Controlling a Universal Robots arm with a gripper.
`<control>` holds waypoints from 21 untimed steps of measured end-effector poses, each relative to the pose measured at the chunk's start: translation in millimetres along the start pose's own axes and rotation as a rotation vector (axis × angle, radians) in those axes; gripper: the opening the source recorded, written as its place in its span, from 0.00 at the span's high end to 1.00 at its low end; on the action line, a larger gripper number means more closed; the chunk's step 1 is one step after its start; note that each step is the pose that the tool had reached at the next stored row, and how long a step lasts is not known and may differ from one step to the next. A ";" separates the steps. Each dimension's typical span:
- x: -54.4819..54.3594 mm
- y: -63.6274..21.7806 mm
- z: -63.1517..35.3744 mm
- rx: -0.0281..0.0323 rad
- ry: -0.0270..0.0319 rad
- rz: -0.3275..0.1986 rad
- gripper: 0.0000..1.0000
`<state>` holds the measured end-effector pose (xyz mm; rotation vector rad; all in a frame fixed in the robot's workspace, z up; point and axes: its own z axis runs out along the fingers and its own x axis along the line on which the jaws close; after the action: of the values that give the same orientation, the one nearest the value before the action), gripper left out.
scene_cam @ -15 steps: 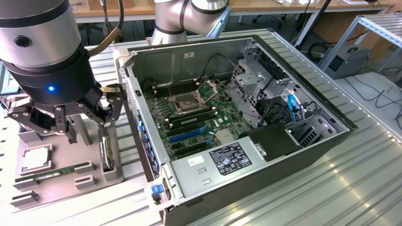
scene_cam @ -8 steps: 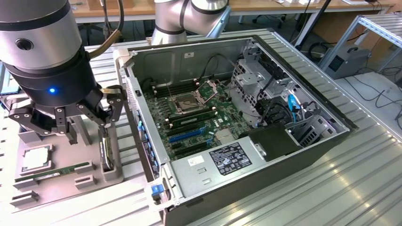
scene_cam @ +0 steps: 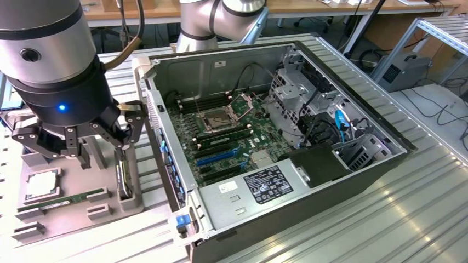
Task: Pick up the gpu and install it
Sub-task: 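Pick up the gpu and move the gpu toward the slot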
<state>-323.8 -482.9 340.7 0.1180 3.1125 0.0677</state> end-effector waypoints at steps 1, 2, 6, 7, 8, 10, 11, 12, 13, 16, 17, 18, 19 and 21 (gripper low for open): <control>0.0 0.0 0.3 0.0000 0.0000 0.000 0.46; 0.0 0.0 0.6 0.0000 0.0000 0.000 0.46; 0.0 -0.1 2.2 0.0001 0.0000 0.000 0.46; 0.1 -0.1 2.6 0.0000 0.0000 0.000 0.46; 0.1 -0.1 3.0 0.0000 0.0000 0.000 0.46; 0.1 -0.2 4.0 0.0001 0.0000 0.000 0.46; 0.1 -0.2 4.5 0.0001 0.0000 0.000 0.46; 0.1 -0.2 4.8 0.0000 0.0000 0.000 0.46; 0.1 -0.2 5.3 0.0000 0.0000 0.000 0.46; 0.1 -0.3 6.4 0.0000 0.0000 0.000 0.46; 0.2 -0.3 6.7 0.0000 0.0000 0.000 0.46; 0.2 -0.3 7.1 0.0000 -0.0001 0.000 0.46; 0.2 -0.4 7.6 0.0000 0.0000 0.000 0.46; 0.2 -0.4 8.3 0.0000 0.0000 0.000 0.46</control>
<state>-323.7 -482.9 332.4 0.1180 3.1125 0.0677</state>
